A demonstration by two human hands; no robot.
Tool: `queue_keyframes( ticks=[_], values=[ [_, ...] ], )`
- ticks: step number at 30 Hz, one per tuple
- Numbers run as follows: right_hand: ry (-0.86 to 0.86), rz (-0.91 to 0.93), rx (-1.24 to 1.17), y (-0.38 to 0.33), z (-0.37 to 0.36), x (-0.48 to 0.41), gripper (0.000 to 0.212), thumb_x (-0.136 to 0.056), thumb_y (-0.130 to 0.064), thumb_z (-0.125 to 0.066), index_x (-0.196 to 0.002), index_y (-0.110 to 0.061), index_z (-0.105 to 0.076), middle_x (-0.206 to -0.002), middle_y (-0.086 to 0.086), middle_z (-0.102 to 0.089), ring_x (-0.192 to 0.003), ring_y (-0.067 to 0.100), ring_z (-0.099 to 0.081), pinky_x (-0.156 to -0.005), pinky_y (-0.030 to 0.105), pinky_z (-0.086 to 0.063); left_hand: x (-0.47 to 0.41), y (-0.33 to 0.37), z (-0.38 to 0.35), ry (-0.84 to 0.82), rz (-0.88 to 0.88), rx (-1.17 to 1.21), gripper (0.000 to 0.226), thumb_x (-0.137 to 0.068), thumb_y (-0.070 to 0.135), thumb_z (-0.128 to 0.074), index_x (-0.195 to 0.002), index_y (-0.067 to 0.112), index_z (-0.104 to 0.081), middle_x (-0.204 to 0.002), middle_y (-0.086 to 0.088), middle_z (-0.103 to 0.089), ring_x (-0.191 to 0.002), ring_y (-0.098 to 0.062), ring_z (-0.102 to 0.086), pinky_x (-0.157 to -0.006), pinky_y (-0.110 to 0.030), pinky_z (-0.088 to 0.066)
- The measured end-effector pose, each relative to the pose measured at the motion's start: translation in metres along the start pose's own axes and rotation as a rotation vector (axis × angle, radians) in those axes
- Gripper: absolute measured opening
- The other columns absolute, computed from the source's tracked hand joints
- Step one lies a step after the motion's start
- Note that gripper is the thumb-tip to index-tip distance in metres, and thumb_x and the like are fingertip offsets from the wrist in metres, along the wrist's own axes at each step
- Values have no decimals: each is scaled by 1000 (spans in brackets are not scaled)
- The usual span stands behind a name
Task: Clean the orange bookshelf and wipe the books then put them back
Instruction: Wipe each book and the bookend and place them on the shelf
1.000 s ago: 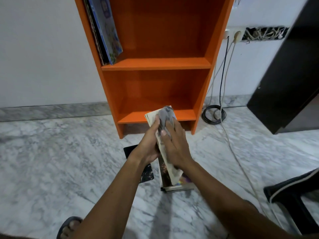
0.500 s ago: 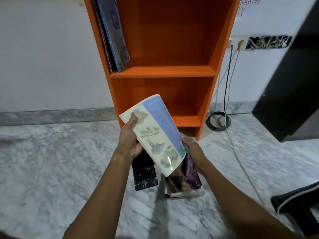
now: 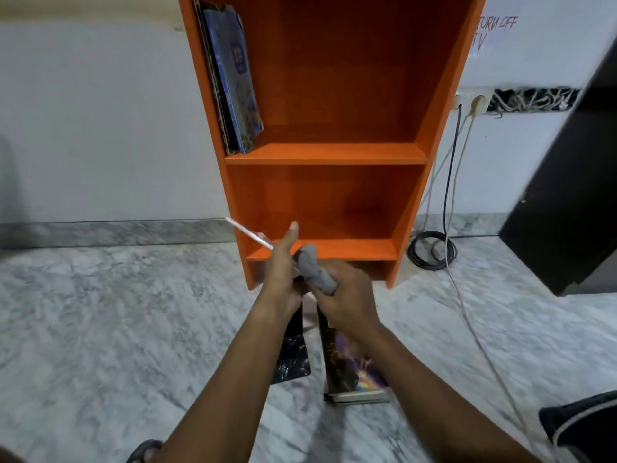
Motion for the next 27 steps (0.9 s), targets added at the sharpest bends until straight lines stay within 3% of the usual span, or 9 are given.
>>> queue_keyframes(
  ticks=[3,6,9,12,15,17,22,24,27],
  values=[
    [-82,-6,-19,-6,-21,15,40,-92,-37,-67,-129,-21,-68,-132,2,-69,-129,20,-58,-115,40,-38,-18,-2,20,129,-13,112,38,-96,31,-62,-117,0,-61,-106,-19,-64,-81,-27,-65,-65,-33,-57],
    [-158,-163,-113,-3,-23,5,48,-97,-53,-52,-142,-35,-56,-154,-11,-49,-153,9,-24,-125,44,-7,-2,3,16,23,-51,183,43,-94,33,-66,-118,-2,-60,-117,-26,-65,-99,-36,-67,-89,-47,-57],
    [-116,-351,-166,12,-9,-19,57,-92,-66,-48,-143,-40,-52,-155,-10,-47,-151,17,-30,-121,57,-27,12,11,4,-96,-93,116,25,-107,20,-45,-105,9,-67,-95,-14,-78,-91,-31,-72,-92,-49,-56],
    [-62,-457,-432,13,17,-47,36,-100,-44,-57,-133,-31,-61,-131,-4,-66,-125,19,-60,-107,50,-49,21,28,-1,-165,-130,73,24,-107,22,-44,-110,13,-65,-93,-14,-78,-88,-32,-74,-91,-55,-57],
    [-18,-659,-727,18,47,-77,16,-101,-19,-62,-116,-17,-70,-112,3,-75,-113,27,-69,-95,38,-57,25,55,-4,-188,-184,-11,24,-108,27,-43,-113,15,-62,-82,-12,-78,-69,-26,-76,-51,-38,-59],
    [-50,-696,-911,19,58,-93,18,-101,-16,-62,-115,-11,-72,-111,8,-77,-112,31,-69,-94,39,-59,24,81,-5,-197,-228,-99,23,-107,30,-44,-111,14,-61,-76,-10,-77,-58,-24,-73,-41,-28,-52],
    [67,-602,-894,5,71,-146,9,-93,-7,-70,-101,-7,-74,-94,12,-78,-79,25,-74,-64,36,-62,4,150,-11,-237,-210,-559,30,-103,36,-54,-125,16,-59,-102,-14,-76,-83,-32,-75,-69,-42,-62],
    [165,-571,-805,7,73,-169,11,-88,-13,-78,-97,-7,-77,-98,14,-78,-92,34,-73,-73,43,-63,-3,171,-11,-270,-211,-850,29,-102,26,-56,-130,19,-57,-111,-11,-74,-96,-30,-75,-88,-52,-60],
    [225,-540,-722,4,68,-205,17,-83,-19,-82,-96,-11,-76,-101,17,-77,-104,45,-69,-89,60,-58,-16,194,-12,-346,-330,-900,31,-102,10,-56,-128,28,-56,-114,-7,-75,-99,-25,-75,-84,-53,-61]
  ],
)
Point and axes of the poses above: each hand's wrist, its own x-axis away from the middle knuckle, its own z-axis out of the back of the hand, y = z × x, the point moved 2 cm from there along -x, towards the middle knuckle
